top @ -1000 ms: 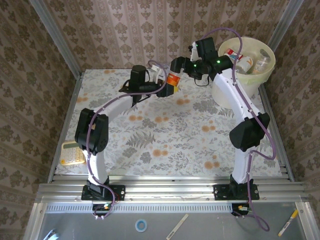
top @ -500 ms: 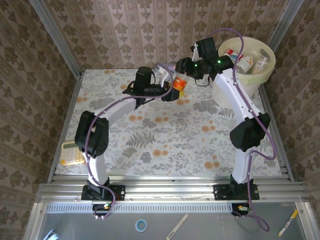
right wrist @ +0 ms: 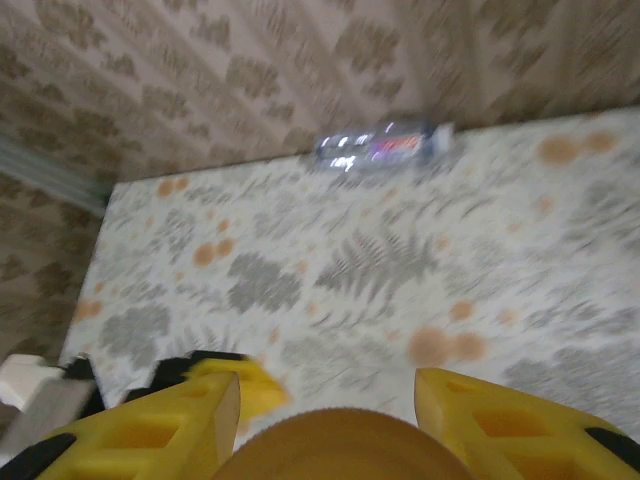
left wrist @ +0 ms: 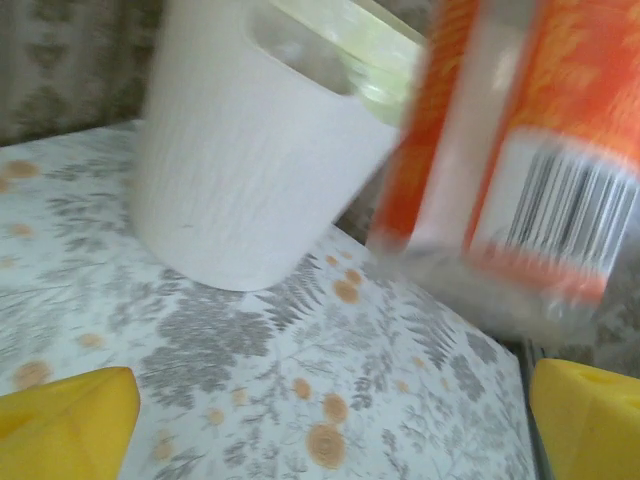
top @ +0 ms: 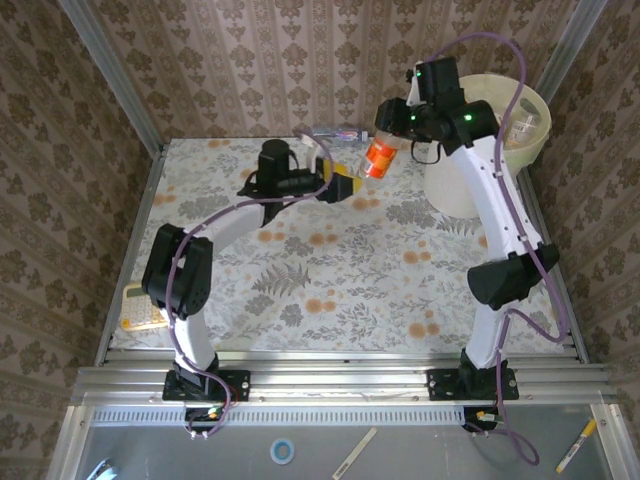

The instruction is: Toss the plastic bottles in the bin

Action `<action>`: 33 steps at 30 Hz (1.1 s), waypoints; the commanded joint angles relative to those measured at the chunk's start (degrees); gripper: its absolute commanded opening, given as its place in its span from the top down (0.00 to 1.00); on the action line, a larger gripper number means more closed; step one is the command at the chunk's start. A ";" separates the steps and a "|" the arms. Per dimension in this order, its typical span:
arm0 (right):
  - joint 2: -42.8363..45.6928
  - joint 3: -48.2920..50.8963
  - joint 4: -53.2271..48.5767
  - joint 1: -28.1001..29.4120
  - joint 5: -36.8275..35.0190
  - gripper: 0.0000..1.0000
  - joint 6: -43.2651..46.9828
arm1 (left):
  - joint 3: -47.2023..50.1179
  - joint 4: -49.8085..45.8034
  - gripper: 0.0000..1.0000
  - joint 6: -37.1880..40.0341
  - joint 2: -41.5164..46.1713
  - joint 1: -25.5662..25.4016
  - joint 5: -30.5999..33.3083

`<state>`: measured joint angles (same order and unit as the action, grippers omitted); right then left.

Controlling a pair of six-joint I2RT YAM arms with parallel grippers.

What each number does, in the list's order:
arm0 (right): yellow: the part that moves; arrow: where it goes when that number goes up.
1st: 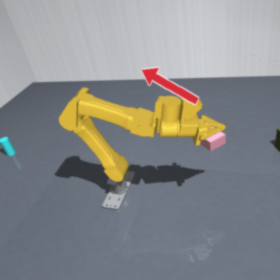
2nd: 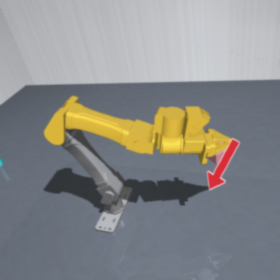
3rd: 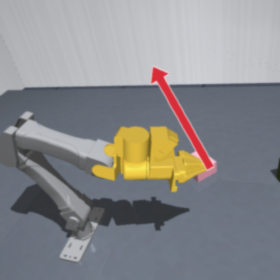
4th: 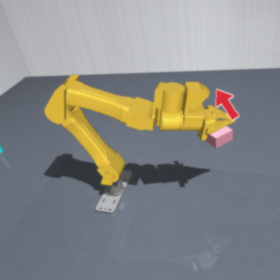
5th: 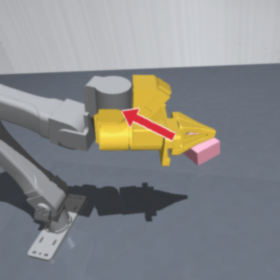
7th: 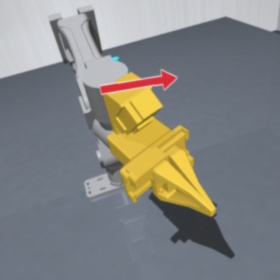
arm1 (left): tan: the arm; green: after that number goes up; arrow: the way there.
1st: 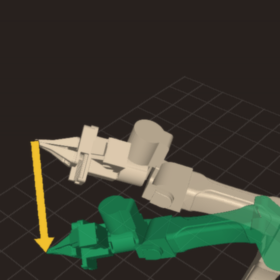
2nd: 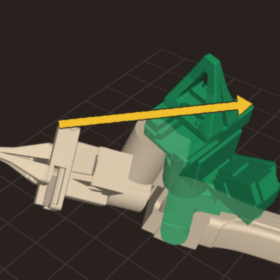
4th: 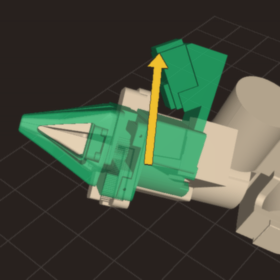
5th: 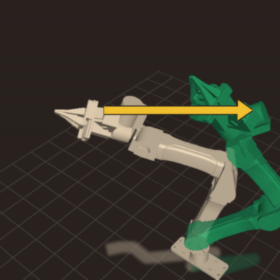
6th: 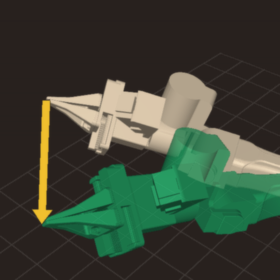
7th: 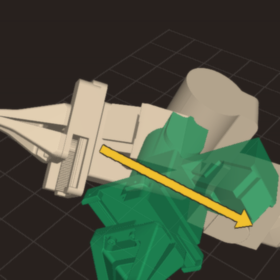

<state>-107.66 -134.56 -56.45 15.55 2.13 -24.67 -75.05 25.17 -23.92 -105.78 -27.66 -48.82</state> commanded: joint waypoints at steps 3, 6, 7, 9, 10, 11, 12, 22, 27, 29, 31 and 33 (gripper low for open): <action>13.19 3.24 12.46 -0.66 -20.71 0.84 13.20 | -0.67 -2.68 0.00 2.36 3.17 3.57 3.39; 21.28 15.62 34.50 -0.65 -28.11 0.89 21.79 | -0.61 -3.60 0.00 2.62 3.24 3.90 4.19; 23.05 18.93 41.02 -0.70 -31.39 0.92 24.46 | -0.38 -3.29 0.00 2.39 3.29 4.02 4.51; 25.13 23.49 51.81 -0.94 -35.51 0.96 28.72 | -0.06 -3.35 0.00 2.20 3.25 4.02 4.87; 25.33 24.41 54.83 -1.63 -36.42 0.97 29.65 | 0.07 -3.25 0.00 2.01 3.38 4.02 5.04; 24.97 24.19 55.87 -2.51 -36.81 0.97 29.76 | 0.37 -3.17 0.00 1.89 3.38 4.02 5.27; 24.44 23.43 56.00 -3.24 -37.15 0.96 29.75 | 0.42 -3.24 0.00 1.86 3.47 4.02 5.31; -5.31 -25.82 9.08 -16.06 -30.83 0.50 11.23 | 0.03 -5.67 0.00 2.86 3.99 4.31 6.09; -8.60 -29.83 3.68 -15.30 -28.58 0.11 12.87 | -0.32 -7.96 0.00 3.21 4.35 4.32 7.15; 0.46 -12.47 13.14 -15.36 -26.40 0.09 12.43 | -0.36 -8.69 0.00 3.40 4.52 4.28 7.32; 5.31 -4.36 18.10 -15.36 -24.81 0.07 12.18 | -0.28 -9.03 0.00 3.54 4.57 4.30 7.61; 5.77 -5.28 16.51 -15.38 -24.27 0.05 12.33 | -0.56 -9.68 0.00 3.58 4.38 4.37 7.85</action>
<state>-108.18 -139.96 -44.12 0.19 -24.58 -10.83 -74.46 16.93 -21.98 -104.14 -23.53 -41.63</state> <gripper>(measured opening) 0.939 0.997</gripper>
